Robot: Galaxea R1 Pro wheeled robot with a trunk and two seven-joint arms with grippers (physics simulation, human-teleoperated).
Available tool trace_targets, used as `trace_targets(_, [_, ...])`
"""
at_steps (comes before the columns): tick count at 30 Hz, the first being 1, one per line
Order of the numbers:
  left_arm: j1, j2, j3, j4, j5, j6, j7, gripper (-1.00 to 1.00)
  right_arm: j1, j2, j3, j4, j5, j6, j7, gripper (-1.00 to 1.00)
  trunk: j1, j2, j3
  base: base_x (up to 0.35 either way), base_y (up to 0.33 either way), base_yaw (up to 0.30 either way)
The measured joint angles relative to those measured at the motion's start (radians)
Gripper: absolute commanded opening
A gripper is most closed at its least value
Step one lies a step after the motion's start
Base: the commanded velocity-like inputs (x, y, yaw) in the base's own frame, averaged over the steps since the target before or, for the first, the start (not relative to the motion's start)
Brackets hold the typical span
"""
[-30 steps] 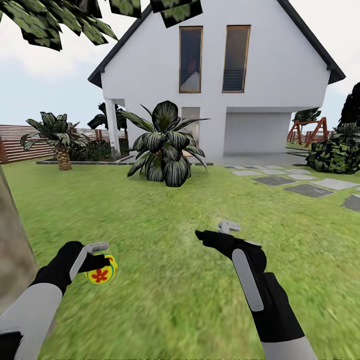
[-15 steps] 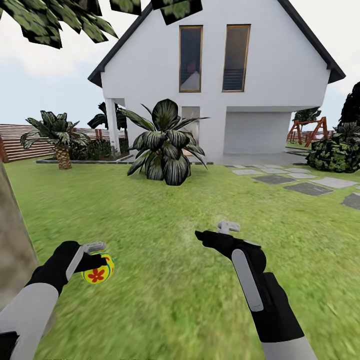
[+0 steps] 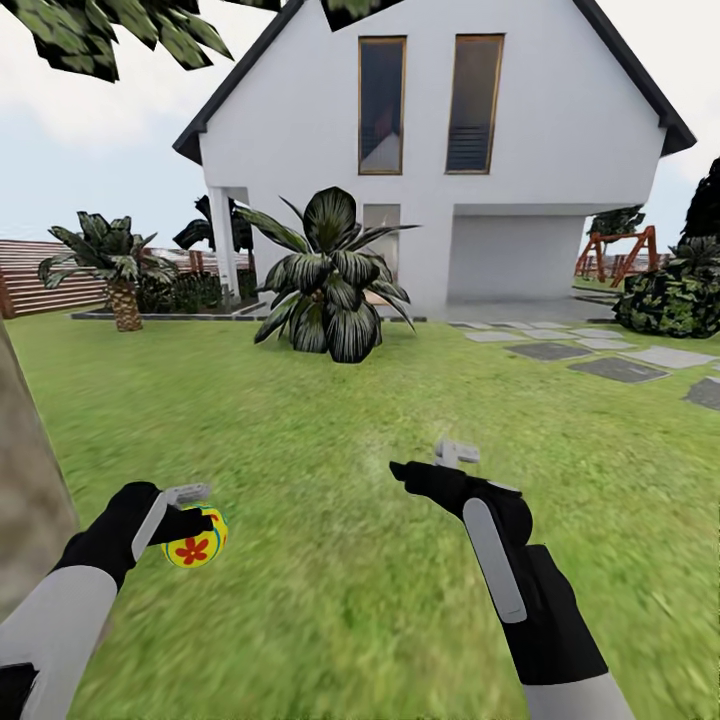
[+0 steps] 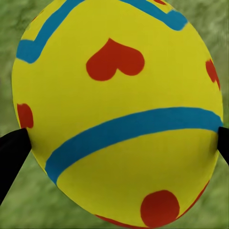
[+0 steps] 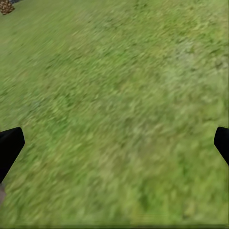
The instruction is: Take the three Easter eggs out of the wicker basket on the lawn in the garden, then place them on the lawn next to a single tree (choose any tree) so that all three eggs are next to the same tree and none are left in the basket.
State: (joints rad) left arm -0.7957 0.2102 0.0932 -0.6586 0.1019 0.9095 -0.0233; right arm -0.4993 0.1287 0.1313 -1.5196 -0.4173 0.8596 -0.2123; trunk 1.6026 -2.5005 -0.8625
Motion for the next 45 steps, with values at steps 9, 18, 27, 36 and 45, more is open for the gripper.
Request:
trace_targets(9, [0.001, -0.001, 0.000, 0.000, 0.000, -0.001, 0.001, -1.00, 0.000, 0.000, 0.000, 0.002, 0.000, 0.000, 0.000, 1.00, 0.004, -0.002, -0.035, 0.000, 0.000, 0.000])
trace_targets(18, [0.001, 0.000, 0.000, -0.001, 0.002, -0.003, 0.000, -1.00, 0.000, -0.001, 0.004, 0.001, 0.000, 0.000, 0.000, 1.00, 0.008, -0.004, -0.070, 0.000, 0.000, 0.000])
trace_targets(27, [0.002, -0.001, 0.000, -0.002, 0.003, -0.011, -0.001, -1.00, 0.000, -0.001, 0.005, 0.000, 0.000, 0.000, 0.000, 1.00, 0.012, -0.006, -0.105, 0.000, 0.000, 0.000])
trace_targets(36, [0.003, -0.002, 0.000, -0.004, 0.005, -0.029, -0.003, -1.00, 0.000, -0.002, 0.004, 0.001, 0.000, 0.000, 0.000, 1.00, 0.016, -0.009, -0.139, 0.000, 0.000, 0.000])
trace_targets(45, [0.006, -0.003, 0.000, -0.013, 0.005, -0.056, -0.003, -1.00, 0.000, -0.002, 0.005, 0.002, 0.000, 0.000, 0.000, 1.00, 0.020, -0.011, -0.174, 0.000, 0.000, 0.000])
